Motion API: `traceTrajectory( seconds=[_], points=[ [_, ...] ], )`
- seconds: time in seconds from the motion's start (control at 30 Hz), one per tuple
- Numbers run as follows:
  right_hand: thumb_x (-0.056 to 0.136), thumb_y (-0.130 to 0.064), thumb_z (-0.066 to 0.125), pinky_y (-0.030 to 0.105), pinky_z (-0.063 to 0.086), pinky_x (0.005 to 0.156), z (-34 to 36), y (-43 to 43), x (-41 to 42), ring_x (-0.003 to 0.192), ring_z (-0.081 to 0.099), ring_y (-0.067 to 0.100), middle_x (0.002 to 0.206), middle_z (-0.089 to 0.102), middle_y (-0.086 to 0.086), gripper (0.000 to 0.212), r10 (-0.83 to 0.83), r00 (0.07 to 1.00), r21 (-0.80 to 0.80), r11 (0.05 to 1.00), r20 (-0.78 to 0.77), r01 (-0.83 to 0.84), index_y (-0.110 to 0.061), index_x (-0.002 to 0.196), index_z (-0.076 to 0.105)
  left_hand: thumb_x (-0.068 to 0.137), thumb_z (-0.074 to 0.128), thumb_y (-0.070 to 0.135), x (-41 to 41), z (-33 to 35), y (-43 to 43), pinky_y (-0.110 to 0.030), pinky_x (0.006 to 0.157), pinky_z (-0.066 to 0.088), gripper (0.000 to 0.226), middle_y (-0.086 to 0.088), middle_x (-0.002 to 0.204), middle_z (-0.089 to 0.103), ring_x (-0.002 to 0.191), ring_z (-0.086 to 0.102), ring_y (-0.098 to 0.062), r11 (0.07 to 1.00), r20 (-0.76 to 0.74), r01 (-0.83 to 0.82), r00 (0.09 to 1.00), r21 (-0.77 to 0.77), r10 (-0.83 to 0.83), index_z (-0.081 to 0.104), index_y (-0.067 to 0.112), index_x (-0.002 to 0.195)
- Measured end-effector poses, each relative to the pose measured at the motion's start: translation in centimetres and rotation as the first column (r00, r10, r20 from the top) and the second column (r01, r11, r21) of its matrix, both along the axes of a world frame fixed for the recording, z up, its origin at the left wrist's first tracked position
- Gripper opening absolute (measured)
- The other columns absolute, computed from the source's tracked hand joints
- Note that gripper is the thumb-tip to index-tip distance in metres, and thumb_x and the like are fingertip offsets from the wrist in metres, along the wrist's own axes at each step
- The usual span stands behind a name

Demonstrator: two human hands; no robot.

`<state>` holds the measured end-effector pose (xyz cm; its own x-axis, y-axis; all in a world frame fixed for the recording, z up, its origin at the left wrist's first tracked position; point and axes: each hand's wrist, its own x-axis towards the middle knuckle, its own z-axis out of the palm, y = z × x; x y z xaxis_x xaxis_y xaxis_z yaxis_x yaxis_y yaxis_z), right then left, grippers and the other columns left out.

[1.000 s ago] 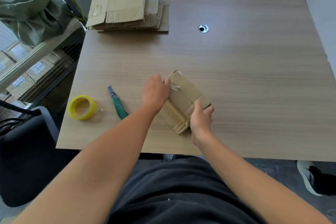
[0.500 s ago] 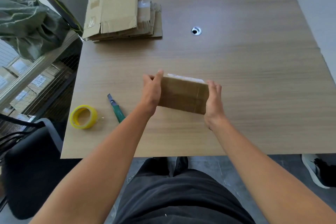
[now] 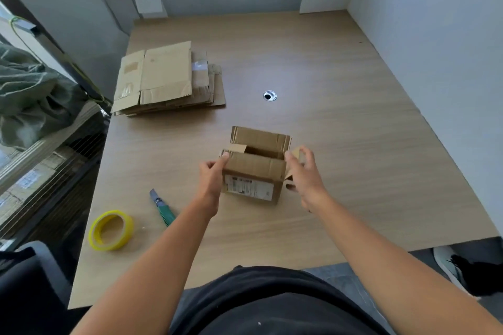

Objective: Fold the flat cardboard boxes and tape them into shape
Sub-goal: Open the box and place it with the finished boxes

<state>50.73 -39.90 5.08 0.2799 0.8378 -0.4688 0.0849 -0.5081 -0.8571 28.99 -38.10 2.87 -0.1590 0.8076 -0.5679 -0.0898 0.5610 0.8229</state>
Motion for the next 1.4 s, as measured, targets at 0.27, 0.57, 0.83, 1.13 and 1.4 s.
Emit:
traceTrajectory(
  seconds=[0.27,0.57,0.83,1.13,1.4],
  points=[
    [0.096,-0.019,0.062,0.015,0.047,0.067,-2.5,-3.3,-0.5,0.093,0.058,0.018,0.146,0.036,0.01,0.082,0.245,0.85,-0.056,0.967,0.466,-0.247,-0.044,0.153,0.009,0.079,0.065,0.03,1.5,-1.6,0.7,-0.032,0.065,0.038,0.042,-0.004,0.104,0.046,0.084,0.048,-0.014,0.995,-0.035,-0.071,0.997,-0.063,0.069,0.036,0.023,0.109],
    [0.096,-0.053,0.056,0.05,0.011,0.126,-2.8,-2.1,0.9,0.154,0.007,0.035,0.167,0.009,0.009,0.057,0.465,0.18,-0.293,0.767,0.867,-0.571,-0.032,0.149,0.047,0.085,0.052,-0.01,-1.1,-2.4,1.4,-0.033,0.106,0.043,0.058,-0.005,0.148,0.039,0.133,0.044,-0.022,0.823,-0.377,0.407,0.89,0.398,-0.257,0.058,0.034,0.122],
    [0.09,-0.059,0.06,0.05,0.041,0.112,-3.6,-1.1,0.9,0.142,0.032,0.036,0.159,0.018,0.01,0.081,0.565,0.241,-0.369,0.75,0.789,-0.549,-0.039,0.154,0.015,0.094,0.055,0.027,-1.1,-3.4,1.8,-0.051,0.123,0.012,0.047,0.001,0.163,0.019,0.151,0.009,-0.029,0.398,-0.946,0.914,0.188,0.071,-0.263,0.055,0.038,0.14],
    [0.091,-0.071,0.034,0.053,0.033,0.113,-5.2,-2.9,-0.5,0.144,0.026,0.041,0.163,0.013,0.018,0.083,0.462,0.184,-0.327,0.808,0.868,-0.489,-0.032,0.16,0.007,0.086,0.043,0.052,-0.1,-3.7,4.0,-0.052,0.121,0.019,0.061,0.003,0.159,0.023,0.152,0.004,-0.027,0.777,-0.776,0.621,0.441,-0.099,-0.451,0.032,0.044,0.146],
    [0.089,-0.066,0.03,0.053,0.031,0.11,-5.8,-0.4,1.1,0.14,0.028,0.04,0.161,0.018,0.018,0.08,0.395,0.251,-0.279,0.876,0.884,-0.394,-0.033,0.161,0.013,0.09,0.058,0.03,4.2,-3.5,5.0,-0.049,0.114,0.02,0.041,0.006,0.152,0.031,0.148,0.019,-0.031,0.631,-0.945,0.742,0.323,0.224,-0.044,0.057,0.043,0.129]
  ],
)
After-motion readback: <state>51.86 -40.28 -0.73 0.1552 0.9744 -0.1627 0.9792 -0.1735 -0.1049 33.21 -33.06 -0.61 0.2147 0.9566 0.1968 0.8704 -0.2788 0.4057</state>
